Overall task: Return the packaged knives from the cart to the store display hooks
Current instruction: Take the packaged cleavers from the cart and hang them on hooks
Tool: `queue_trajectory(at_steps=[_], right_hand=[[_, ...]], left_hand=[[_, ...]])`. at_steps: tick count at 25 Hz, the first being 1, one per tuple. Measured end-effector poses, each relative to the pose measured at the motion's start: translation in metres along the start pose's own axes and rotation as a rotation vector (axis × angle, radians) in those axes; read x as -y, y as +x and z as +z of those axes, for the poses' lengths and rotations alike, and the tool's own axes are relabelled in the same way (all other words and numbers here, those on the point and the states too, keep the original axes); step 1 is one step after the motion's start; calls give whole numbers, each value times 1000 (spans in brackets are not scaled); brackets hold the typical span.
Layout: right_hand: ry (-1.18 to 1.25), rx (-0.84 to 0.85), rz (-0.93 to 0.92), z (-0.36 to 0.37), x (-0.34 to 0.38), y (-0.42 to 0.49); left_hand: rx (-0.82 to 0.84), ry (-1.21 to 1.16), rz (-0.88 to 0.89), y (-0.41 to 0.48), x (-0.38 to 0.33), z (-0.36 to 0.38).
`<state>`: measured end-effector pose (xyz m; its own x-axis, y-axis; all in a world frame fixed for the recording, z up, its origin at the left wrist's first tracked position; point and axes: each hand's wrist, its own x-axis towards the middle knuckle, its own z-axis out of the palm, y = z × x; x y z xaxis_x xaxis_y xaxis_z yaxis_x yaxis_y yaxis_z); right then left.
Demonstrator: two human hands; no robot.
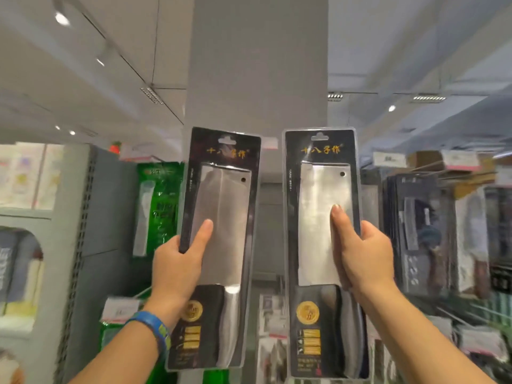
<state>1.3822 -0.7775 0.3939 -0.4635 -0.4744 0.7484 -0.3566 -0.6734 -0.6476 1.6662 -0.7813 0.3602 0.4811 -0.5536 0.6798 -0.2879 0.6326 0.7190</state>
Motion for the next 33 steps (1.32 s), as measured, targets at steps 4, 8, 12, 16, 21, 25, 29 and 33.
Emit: queue_trajectory(at_steps=[4,8,12,16,21,25,29,33], right_hand=[[-39,-8,-79,-1,-8,13],[-82,6,-101,8,-29,19],[-164,113,-4,21,-78,-13],[-196,151,135,27,-120,-39],[-164,150,210,27,-139,-26],[-149,127,200,20,-137,6],[-182,60,149,7,-122,43],[-181,32,148,-12,-109,73]], left_hand=[[10,8,-3,8,5,18],[46,20,-77,14,19,30],[77,39,-190,-5,54,33],[101,62,-257,-24,84,30],[85,124,-310,-33,102,34],[115,125,-290,-24,100,48],[140,150,-199,-13,89,72],[123,219,-91,-3,76,93]])
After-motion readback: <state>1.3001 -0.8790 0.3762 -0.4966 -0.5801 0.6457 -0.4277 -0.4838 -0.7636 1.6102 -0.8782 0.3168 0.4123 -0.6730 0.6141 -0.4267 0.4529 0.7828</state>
